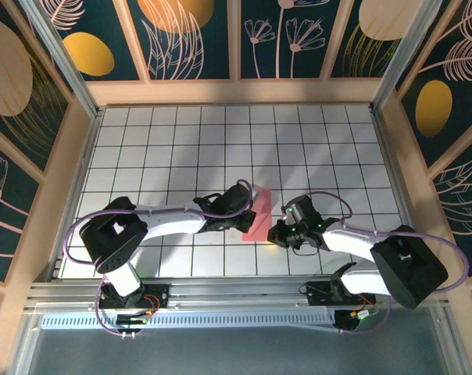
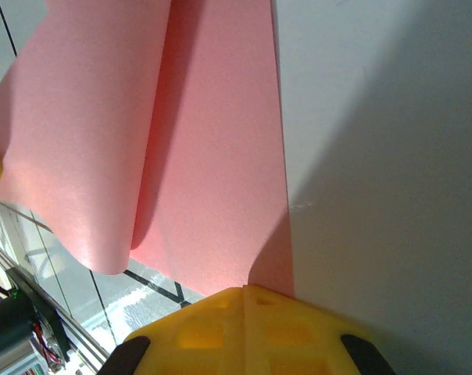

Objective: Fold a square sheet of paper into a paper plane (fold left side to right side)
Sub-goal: Fold the triangle a second time at the center of the table.

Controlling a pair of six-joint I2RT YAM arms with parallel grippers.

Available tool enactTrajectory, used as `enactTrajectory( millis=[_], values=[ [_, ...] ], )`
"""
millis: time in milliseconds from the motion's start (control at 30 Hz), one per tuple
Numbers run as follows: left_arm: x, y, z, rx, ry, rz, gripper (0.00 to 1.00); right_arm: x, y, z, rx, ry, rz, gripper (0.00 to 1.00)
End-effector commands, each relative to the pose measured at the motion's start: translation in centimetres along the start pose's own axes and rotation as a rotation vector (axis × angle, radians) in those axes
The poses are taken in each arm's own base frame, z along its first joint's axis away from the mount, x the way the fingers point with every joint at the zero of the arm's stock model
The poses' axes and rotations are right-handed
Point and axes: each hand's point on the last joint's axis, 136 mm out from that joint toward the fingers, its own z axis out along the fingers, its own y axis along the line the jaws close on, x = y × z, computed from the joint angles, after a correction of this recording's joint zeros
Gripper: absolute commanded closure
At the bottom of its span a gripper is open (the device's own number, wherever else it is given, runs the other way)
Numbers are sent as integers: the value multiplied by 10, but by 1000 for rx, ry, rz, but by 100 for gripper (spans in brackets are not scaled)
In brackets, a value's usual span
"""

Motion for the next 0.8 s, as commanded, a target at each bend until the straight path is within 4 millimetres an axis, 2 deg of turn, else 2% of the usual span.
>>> enactTrajectory(
  millis=[0,300,333,367,767],
  values=[
    [-3,10,6,-46,10,27,100,6,-21,2,94,15,19,100],
    [2,20,16,-71,31,33,100,7,-22,2,97,17,22,100],
    [-9,16,15,-62,7,35,100,7,-22,2,97,18,22,100],
    [-11,16,15,-64,5,34,100,7,-22,2,99,17,23,100],
    [-12,23,19,-82,8,35,100,7,-24,3,104,19,27,100]
  ],
)
